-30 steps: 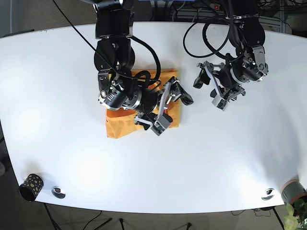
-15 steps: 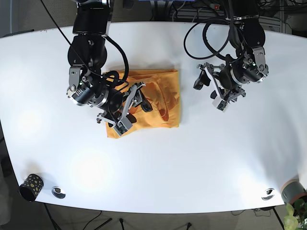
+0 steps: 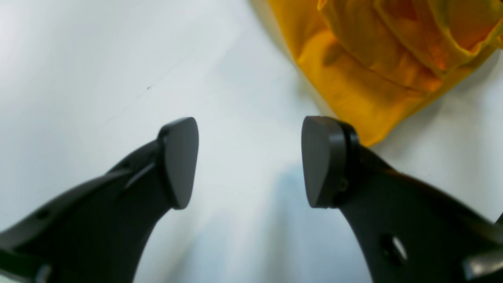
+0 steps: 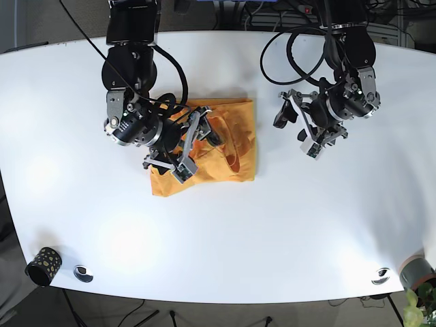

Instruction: Fold the T-shirt properly

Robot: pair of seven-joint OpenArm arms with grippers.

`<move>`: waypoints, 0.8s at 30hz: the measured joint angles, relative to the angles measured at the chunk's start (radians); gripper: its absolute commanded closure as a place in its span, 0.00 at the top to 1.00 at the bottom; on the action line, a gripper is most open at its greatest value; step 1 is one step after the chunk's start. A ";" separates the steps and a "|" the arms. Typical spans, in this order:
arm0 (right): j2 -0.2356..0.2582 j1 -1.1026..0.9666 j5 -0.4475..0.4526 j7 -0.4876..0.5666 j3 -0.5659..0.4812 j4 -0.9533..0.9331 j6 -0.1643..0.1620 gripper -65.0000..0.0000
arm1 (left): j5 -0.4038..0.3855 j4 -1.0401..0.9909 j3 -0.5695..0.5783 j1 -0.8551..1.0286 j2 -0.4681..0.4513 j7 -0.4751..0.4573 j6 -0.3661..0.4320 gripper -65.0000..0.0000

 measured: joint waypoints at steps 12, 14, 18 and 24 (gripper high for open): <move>-0.054 -0.003 -0.150 0.079 -0.080 0.000 0.005 0.68 | 0.000 -0.029 0.000 0.000 -0.005 0.000 0.000 0.59; -0.054 -0.003 -0.153 0.077 -0.078 0.000 0.006 0.68 | 0.000 -0.044 0.000 0.000 -0.005 0.000 0.000 0.59; -0.060 0.000 -0.167 0.111 -0.072 -0.012 0.004 0.68 | 0.000 -0.053 0.000 0.003 -0.005 0.000 0.000 0.59; -0.062 0.001 -0.165 0.167 -0.073 -0.076 0.005 0.65 | 0.000 -0.053 0.000 0.002 -0.005 0.000 0.000 0.59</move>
